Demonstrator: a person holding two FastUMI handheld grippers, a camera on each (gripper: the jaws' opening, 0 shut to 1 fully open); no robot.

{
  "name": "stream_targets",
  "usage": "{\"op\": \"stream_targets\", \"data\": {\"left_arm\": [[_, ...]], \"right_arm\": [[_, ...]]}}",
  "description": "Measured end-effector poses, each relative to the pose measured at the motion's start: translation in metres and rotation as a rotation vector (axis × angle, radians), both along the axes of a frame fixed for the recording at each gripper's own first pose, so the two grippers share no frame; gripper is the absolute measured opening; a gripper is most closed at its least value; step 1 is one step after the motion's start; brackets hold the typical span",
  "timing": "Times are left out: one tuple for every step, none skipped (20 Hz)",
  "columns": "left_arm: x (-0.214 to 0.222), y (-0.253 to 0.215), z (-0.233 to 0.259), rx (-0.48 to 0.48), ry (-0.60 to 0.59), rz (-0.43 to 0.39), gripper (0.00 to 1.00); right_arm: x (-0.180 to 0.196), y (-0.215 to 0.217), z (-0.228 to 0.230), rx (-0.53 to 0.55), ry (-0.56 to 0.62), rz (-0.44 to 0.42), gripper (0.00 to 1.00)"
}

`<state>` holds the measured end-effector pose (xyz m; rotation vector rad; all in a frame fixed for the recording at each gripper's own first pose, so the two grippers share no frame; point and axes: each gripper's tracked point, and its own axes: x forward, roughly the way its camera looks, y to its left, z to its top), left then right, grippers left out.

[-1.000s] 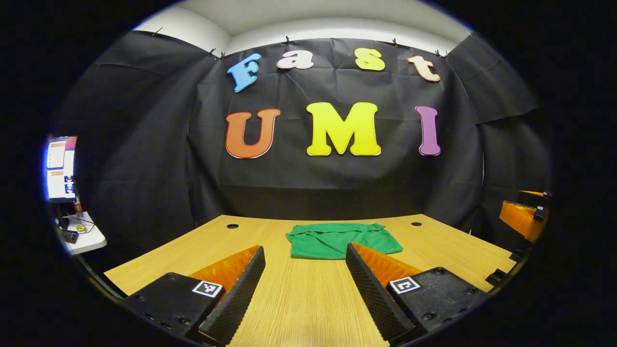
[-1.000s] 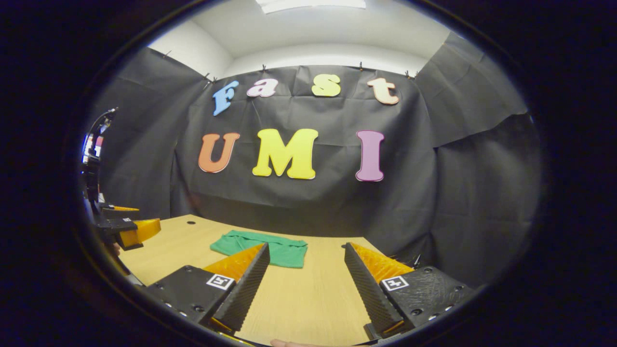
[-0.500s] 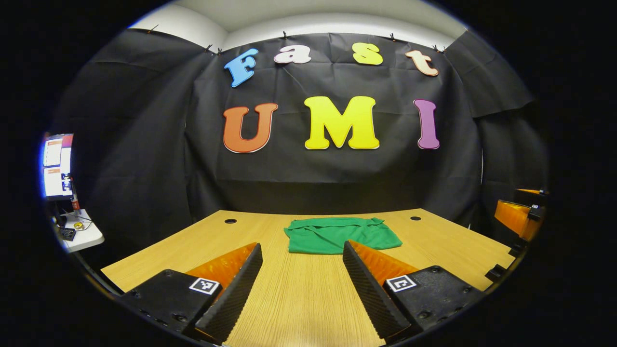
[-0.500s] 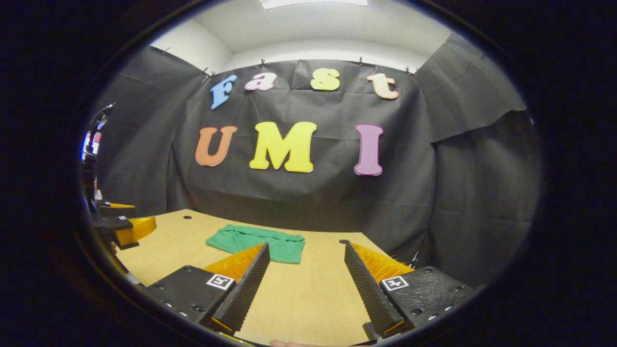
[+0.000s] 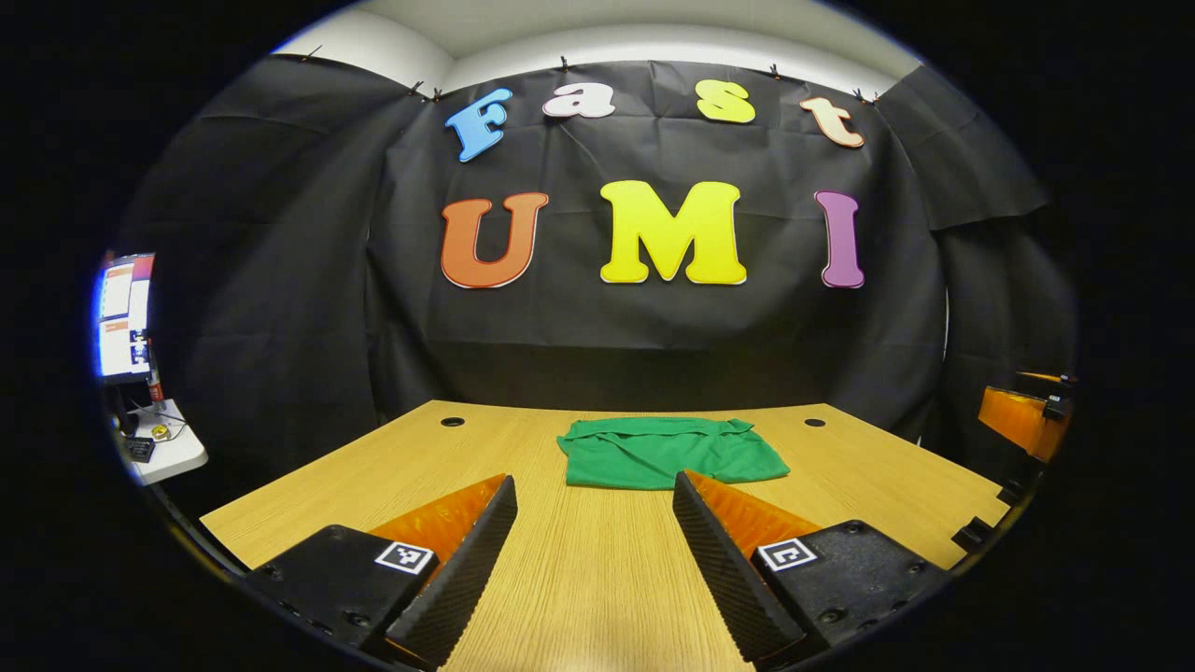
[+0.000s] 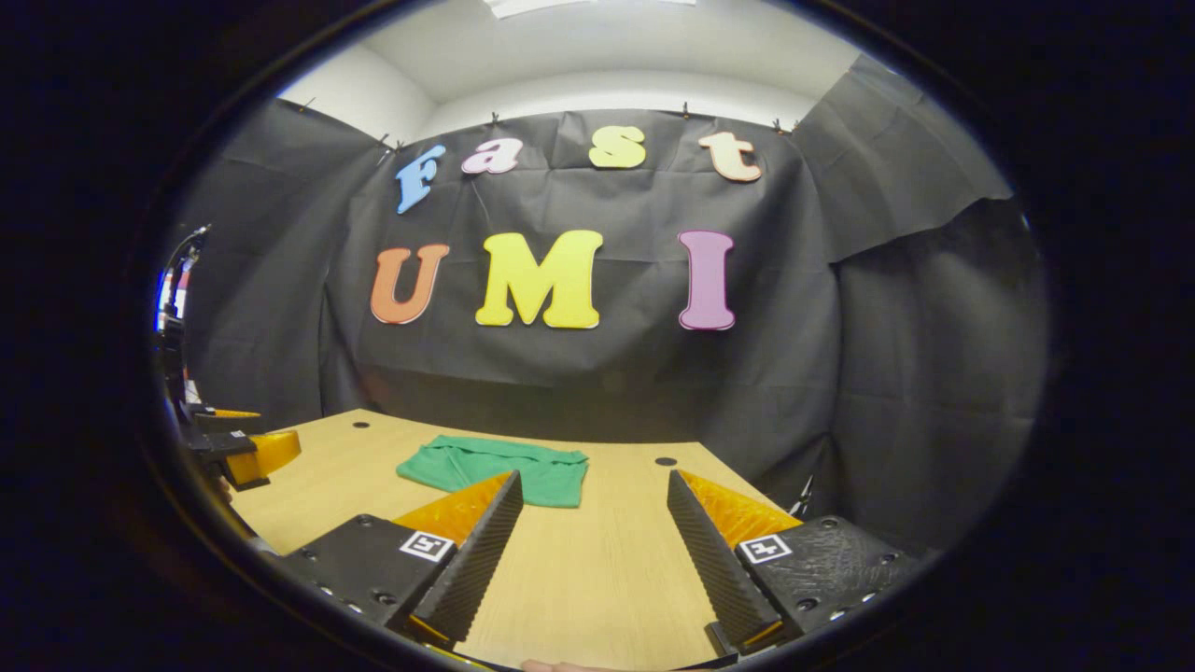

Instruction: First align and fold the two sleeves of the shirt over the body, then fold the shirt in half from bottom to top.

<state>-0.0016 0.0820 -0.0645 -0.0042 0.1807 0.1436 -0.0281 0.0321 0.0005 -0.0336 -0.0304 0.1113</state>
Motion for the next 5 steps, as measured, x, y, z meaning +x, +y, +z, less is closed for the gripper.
{"op": "stream_targets", "data": {"left_arm": [[-0.0002,0.0000,0.0008,0.000,-0.002,-0.002,1.00],[0.0003,-0.0017,0.0021,0.002,-0.004,-0.006,1.00],[0.0003,-0.0026,0.0009,0.003,-0.004,-0.006,1.00],[0.0007,-0.0024,-0.0002,0.004,-0.003,-0.005,1.00],[0.0016,-0.0033,-0.0002,0.005,-0.002,-0.009,1.00]], "right_arm": [[-0.0006,-0.0006,0.0001,0.001,0.001,-0.001,0.96],[0.0015,0.0005,-0.0012,0.001,0.002,0.001,0.95],[0.0020,0.0009,-0.0016,-0.001,0.004,0.002,0.96],[0.0028,0.0013,-0.0021,-0.002,0.004,0.003,0.95],[0.0025,0.0022,-0.0024,-0.003,0.007,0.005,0.95]]}}
